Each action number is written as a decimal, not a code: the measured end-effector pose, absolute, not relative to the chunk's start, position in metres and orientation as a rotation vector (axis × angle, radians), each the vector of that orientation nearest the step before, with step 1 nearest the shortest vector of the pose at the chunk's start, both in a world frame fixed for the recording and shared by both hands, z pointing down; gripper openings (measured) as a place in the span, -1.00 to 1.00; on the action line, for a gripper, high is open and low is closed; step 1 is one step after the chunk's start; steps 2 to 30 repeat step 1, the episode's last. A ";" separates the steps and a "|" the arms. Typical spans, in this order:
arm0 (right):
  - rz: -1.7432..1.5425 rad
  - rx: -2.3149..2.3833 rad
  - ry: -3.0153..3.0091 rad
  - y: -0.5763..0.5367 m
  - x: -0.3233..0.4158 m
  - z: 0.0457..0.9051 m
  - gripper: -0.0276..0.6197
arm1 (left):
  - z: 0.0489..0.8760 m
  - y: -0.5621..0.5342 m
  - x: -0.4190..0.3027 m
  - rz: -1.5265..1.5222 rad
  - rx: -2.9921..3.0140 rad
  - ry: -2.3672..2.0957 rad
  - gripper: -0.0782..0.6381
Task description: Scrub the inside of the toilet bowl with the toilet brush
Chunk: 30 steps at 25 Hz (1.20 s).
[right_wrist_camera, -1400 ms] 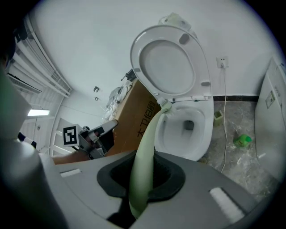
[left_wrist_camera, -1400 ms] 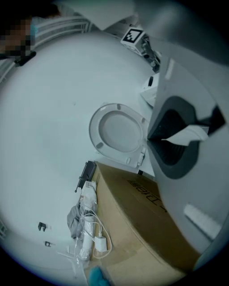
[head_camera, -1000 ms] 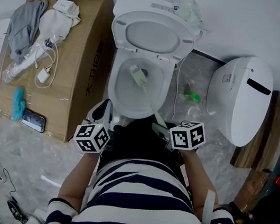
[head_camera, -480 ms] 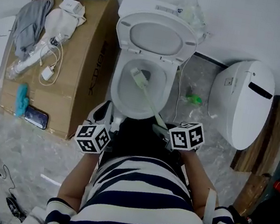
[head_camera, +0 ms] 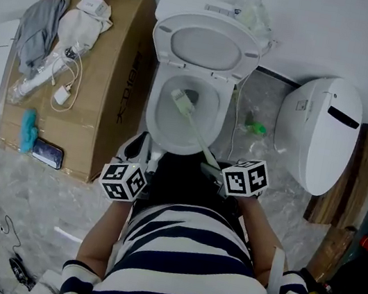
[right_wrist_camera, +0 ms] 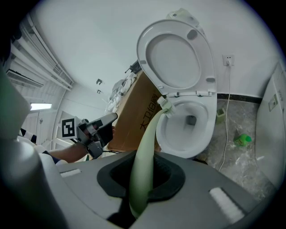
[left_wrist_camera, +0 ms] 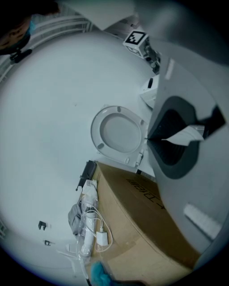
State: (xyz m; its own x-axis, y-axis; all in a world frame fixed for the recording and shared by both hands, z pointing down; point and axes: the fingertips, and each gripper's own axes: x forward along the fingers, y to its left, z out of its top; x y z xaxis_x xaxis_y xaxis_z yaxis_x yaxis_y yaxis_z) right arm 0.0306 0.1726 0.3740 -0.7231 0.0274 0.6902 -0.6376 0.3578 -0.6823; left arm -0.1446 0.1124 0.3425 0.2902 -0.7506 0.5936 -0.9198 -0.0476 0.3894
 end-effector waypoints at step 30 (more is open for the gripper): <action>1.400 0.528 -2.005 0.174 0.031 0.375 -0.78 | 0.343 0.113 -0.144 0.296 1.835 -1.501 -0.78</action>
